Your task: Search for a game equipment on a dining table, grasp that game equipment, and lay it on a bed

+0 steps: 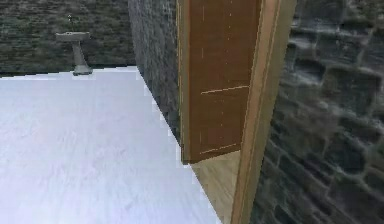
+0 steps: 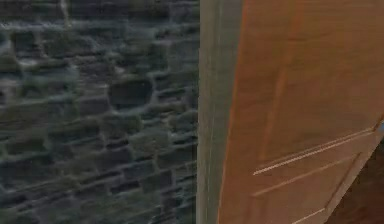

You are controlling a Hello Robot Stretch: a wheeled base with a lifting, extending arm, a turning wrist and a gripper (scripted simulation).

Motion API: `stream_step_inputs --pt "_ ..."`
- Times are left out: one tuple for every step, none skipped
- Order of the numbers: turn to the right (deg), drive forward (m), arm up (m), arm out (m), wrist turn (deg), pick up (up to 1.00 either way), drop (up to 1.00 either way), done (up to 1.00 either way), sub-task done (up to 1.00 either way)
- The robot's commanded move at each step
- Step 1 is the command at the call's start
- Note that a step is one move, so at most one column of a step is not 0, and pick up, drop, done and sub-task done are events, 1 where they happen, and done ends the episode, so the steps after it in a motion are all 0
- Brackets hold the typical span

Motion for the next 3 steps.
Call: stream_step_inputs --pt "-42.0 0.00 0.00 0.00 0.0 0.00 0.00 0.00 0.00" --pt "-3.0 0.00 0.00 0.00 0.0 0.00 0.00 0.00 0.00" --pt "0.0 1.00 0.00 0.00 0.0 0.00 0.00 0.00 0.00"
